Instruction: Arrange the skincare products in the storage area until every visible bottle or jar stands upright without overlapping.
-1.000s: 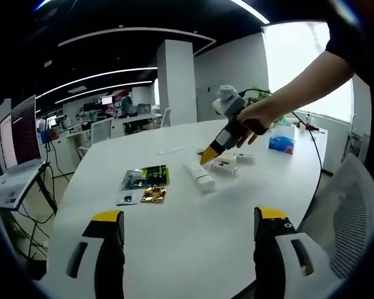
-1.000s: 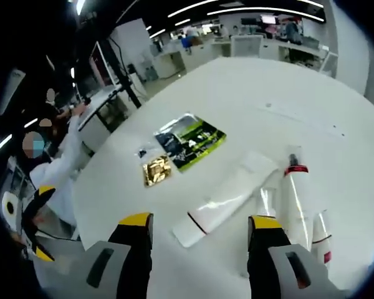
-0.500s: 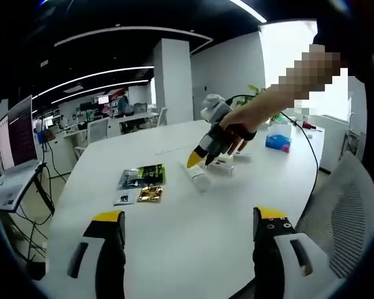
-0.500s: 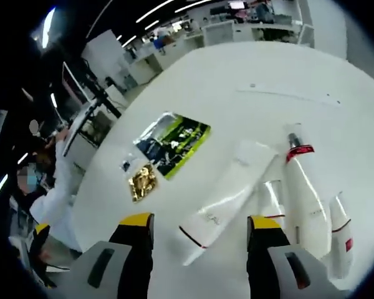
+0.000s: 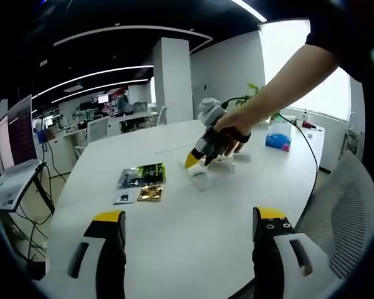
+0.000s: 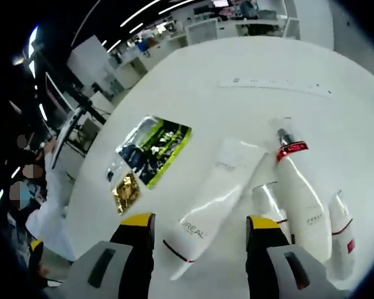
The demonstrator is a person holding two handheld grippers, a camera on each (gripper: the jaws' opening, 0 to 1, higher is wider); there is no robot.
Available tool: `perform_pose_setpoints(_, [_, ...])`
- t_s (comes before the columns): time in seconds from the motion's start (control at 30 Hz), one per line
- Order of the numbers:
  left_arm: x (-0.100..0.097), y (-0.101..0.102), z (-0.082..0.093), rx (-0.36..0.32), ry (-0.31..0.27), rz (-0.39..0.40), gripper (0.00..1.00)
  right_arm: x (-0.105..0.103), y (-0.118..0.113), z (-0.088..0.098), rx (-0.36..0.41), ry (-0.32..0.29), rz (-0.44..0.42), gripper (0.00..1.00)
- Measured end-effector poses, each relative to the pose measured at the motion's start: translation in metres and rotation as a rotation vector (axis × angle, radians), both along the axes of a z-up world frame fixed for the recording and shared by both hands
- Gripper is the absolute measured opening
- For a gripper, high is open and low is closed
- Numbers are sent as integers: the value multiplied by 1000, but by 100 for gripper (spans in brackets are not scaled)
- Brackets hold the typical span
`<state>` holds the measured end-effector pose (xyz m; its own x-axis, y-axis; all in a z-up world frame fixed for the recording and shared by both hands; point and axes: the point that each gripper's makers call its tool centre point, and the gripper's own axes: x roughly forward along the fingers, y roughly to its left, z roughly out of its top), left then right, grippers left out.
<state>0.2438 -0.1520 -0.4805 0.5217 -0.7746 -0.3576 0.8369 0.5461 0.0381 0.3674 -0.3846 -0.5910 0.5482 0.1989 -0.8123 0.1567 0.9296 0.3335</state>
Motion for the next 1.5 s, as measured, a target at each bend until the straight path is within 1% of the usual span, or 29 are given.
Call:
perform_pose_setpoints(0.3, [1, 1, -1, 8, 0, 5, 76, 22, -4, -4, -69, 18, -44, 62])
perform_pose_setpoints(0.37, [2, 2, -2, 8, -1, 8, 76, 30, -6, -7, -81, 27, -55, 61])
perform_pose_setpoints(0.4, [2, 3, -2, 9, -2, 10, 76, 40, -12, -12, -90, 31, -62, 61])
perform_pose_setpoints(0.47, [3, 4, -2, 9, -1, 13, 76, 44, -14, -15, -103, 43, -68, 60])
perform_pose_setpoints(0.57, [3, 4, -3, 9, 1, 15, 76, 44, -14, -16, -115, 66, -88, 59])
perform_pose_setpoints(0.6, [3, 4, -4, 10, 0, 14, 76, 42, -14, -17, -115, 79, -114, 58])
perform_pose_setpoints(0.7, [4, 5, -5, 14, -1, 14, 76, 44, -17, -21, -126, 99, -130, 55])
perform_pose_setpoints(0.77, [4, 6, -5, 18, -3, 17, 76, 40, -17, -22, -131, 122, -142, 54])
perform_pose_setpoints(0.87, [5, 7, -6, 18, -3, 23, 75, 42, -25, -23, -146, 143, -186, 48])
perform_pose_setpoints(0.97, [6, 7, -6, 16, -1, 26, 75, 43, -28, -24, -161, 164, -189, 43])
perform_pose_setpoints(1.03, [6, 8, -7, 18, -2, 27, 75, 40, -33, -26, -208, 186, -170, 39])
perform_pose_setpoints(1.07, [6, 8, -7, 18, -1, 27, 75, 43, -30, -27, -194, 178, -177, 39])
perform_pose_setpoints(1.13, [6, 8, -7, 18, -3, 29, 75, 42, -30, -28, -225, 187, -162, 40])
perform_pose_setpoints(1.2, [6, 8, -7, 20, -2, 30, 75, 43, -31, -29, -262, 183, -131, 40])
perform_pose_setpoints(1.23, [6, 8, -7, 19, -3, 30, 75, 43, -32, -29, -292, 182, -97, 40])
perform_pose_setpoints(1.3, [6, 8, -8, 19, -1, 27, 74, 44, -30, -30, -318, 179, -53, 39])
perform_pose_setpoints(1.33, [6, 8, -8, 22, 0, 26, 74, 43, -28, -29, -322, 167, -33, 39])
perform_pose_setpoints(1.37, [6, 8, -8, 23, -1, 26, 74, 43, -27, -28, -320, 162, -36, 34])
perform_pose_setpoints(1.4, [6, 8, -9, 23, -2, 25, 74, 41, -31, -27, -314, 151, -60, 31])
perform_pose_setpoints(1.43, [6, 8, -9, 23, -1, 25, 74, 39, -35, -26, -306, 158, -113, 29])
perform_pose_setpoints(1.5, [6, 8, -10, 26, 2, 24, 74, 41, -38, -26, -285, 149, -118, 27])
